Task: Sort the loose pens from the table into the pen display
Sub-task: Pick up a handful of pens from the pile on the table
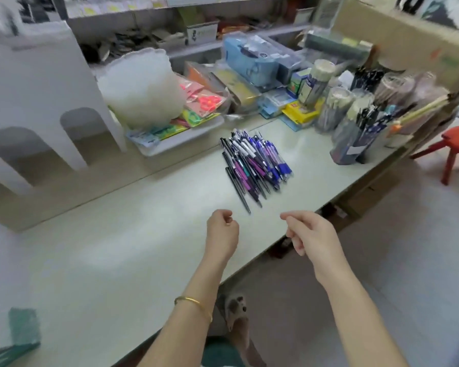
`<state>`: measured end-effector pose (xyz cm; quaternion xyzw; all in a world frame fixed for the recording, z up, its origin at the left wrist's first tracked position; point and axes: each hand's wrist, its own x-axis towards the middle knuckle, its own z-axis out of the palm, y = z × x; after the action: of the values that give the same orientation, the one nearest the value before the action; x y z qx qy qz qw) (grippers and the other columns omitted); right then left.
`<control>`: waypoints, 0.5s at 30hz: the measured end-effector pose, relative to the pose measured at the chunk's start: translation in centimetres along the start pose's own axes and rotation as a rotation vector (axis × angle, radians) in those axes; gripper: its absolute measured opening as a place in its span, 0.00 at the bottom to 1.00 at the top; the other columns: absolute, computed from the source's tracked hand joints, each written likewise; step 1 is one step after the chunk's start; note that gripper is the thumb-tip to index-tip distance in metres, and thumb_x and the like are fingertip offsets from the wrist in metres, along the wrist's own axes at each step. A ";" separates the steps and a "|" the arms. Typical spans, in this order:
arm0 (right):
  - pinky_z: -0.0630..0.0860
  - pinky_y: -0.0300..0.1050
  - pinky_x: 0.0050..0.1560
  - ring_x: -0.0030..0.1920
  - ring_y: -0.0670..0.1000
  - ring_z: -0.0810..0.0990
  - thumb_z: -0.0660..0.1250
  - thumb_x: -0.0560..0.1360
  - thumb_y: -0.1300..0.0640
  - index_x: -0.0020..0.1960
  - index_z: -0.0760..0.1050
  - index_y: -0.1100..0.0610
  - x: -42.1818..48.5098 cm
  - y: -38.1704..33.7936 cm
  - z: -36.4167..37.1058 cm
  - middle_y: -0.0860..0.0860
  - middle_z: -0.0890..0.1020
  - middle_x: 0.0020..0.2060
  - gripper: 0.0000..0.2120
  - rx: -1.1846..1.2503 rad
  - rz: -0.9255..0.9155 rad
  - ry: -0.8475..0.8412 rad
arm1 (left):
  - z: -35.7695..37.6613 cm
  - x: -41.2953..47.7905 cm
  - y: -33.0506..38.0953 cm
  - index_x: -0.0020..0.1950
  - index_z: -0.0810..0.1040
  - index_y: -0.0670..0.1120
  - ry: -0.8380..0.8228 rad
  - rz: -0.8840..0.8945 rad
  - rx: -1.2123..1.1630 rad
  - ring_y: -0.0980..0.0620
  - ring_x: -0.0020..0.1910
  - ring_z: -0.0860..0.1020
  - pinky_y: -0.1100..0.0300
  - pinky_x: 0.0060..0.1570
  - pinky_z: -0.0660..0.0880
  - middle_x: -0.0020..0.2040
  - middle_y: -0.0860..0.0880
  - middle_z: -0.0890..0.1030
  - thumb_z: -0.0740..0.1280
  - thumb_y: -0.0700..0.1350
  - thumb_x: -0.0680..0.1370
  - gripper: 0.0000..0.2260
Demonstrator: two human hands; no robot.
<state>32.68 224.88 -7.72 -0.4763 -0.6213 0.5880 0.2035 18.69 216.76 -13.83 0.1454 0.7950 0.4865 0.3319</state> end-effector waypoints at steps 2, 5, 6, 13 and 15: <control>0.65 0.37 0.26 0.25 0.45 0.68 0.61 0.78 0.64 0.49 0.80 0.55 3.6 -0.4 -0.9 0.50 0.76 0.31 0.09 -0.041 0.024 -0.014 | 2.2 3.3 0.8 0.69 0.68 0.41 0.084 0.004 0.069 0.48 0.59 0.73 0.55 0.60 0.73 0.65 0.44 0.71 0.59 0.38 0.80 0.17; 0.65 0.37 0.25 0.26 0.45 0.68 0.61 0.79 0.64 0.49 0.80 0.56 8.6 -1.5 -1.6 0.50 0.76 0.31 0.10 -0.090 0.066 -0.053 | 4.2 6.6 2.1 0.70 0.66 0.40 0.217 0.005 0.133 0.47 0.61 0.72 0.61 0.60 0.69 0.66 0.43 0.69 0.61 0.38 0.79 0.19; 0.65 0.36 0.25 0.26 0.45 0.68 0.61 0.79 0.64 0.48 0.80 0.55 10.2 -1.9 -1.7 0.50 0.76 0.31 0.10 -0.097 0.069 -0.074 | 4.7 7.5 2.4 0.71 0.66 0.39 0.255 0.027 0.156 0.47 0.62 0.71 0.61 0.61 0.67 0.66 0.42 0.68 0.62 0.39 0.79 0.20; 0.63 0.36 0.24 0.23 0.45 0.67 0.60 0.78 0.66 0.48 0.80 0.58 17.8 -3.6 -0.2 0.51 0.75 0.29 0.10 -0.041 0.042 -0.176 | 7.1 11.8 2.9 0.66 0.70 0.36 0.414 0.183 0.492 0.40 0.58 0.72 0.52 0.59 0.69 0.60 0.39 0.73 0.71 0.43 0.75 0.22; 0.63 0.35 0.23 0.22 0.45 0.67 0.60 0.77 0.67 0.46 0.79 0.57 19.6 -4.2 0.3 0.51 0.75 0.29 0.11 -0.041 0.026 -0.224 | 7.4 12.6 2.3 0.63 0.72 0.36 0.461 0.182 0.552 0.38 0.55 0.74 0.50 0.56 0.73 0.57 0.38 0.75 0.73 0.41 0.73 0.22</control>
<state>21.86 241.56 -9.93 -0.4195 -0.6457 0.6275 0.1154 14.14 229.91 -18.94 0.1861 0.9340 0.3013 0.0479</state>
